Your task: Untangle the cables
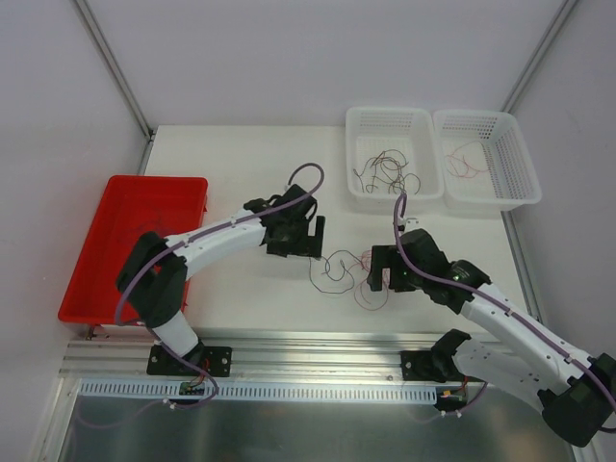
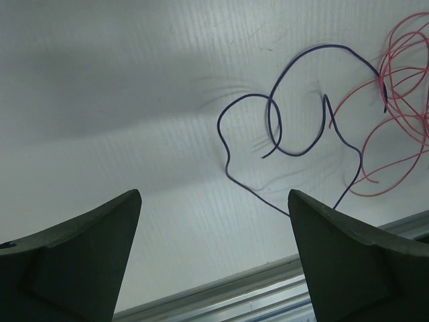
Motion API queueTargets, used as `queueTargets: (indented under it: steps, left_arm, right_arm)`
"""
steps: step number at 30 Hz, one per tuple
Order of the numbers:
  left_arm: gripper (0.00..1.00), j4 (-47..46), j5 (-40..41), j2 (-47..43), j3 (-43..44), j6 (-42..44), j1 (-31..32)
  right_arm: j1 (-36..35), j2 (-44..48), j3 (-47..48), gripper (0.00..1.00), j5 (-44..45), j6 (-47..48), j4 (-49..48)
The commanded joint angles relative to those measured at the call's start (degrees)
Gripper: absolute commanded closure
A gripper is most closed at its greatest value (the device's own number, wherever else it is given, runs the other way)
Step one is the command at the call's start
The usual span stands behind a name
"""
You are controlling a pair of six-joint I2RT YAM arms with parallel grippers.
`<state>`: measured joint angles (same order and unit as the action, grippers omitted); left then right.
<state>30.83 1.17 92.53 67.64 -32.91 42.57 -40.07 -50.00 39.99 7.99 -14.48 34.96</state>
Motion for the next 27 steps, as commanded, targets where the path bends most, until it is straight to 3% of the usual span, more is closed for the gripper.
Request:
queueTargets:
  steps: [1, 5, 12, 15, 17, 18, 27]
  left_arm:
    - [0.08, -0.9, 2.2, 5.6, 4.3, -2.6, 2.8]
    - [0.13, -0.9, 3.5, 11.5, 7.4, -3.0, 4.0]
    - [0.37, -0.9, 3.8, 16.2, 7.9, -4.3, 5.5]
    - [0.62, -0.9, 4.1, 16.1, 7.3, -4.1, 6.1]
    - [0.91, -0.9, 5.2, 14.4, 5.9, -4.1, 6.1]
    - [0.98, -0.9, 5.8, 13.6, 5.5, -4.1, 6.1]
    - [1.0, 3.3, 12.1, -0.2, 3.9, 0.8, 5.7]
  right_arm:
    - [-0.4, 0.9, -1.4, 0.0, 1.3, -2.0, -1.9]
    - [-0.3, 1.6, -1.9, 0.01, 1.4, -2.1, -2.3]
    - [-0.4, 1.5, -2.8, 0.0, 2.2, -1.9, -2.5]
    - [-0.4, 1.4, -3.2, 0.0, 2.0, -1.9, -3.0]
    - [-0.3, 1.3, -3.2, 0.0, 2.0, -1.8, -3.1]
    - [-0.3, 1.3, -3.1, 0.0, 2.2, -1.9, -3.1]
    - [-0.4, 2.2, -3.4, 0.01, 2.2, -1.9, -3.1]
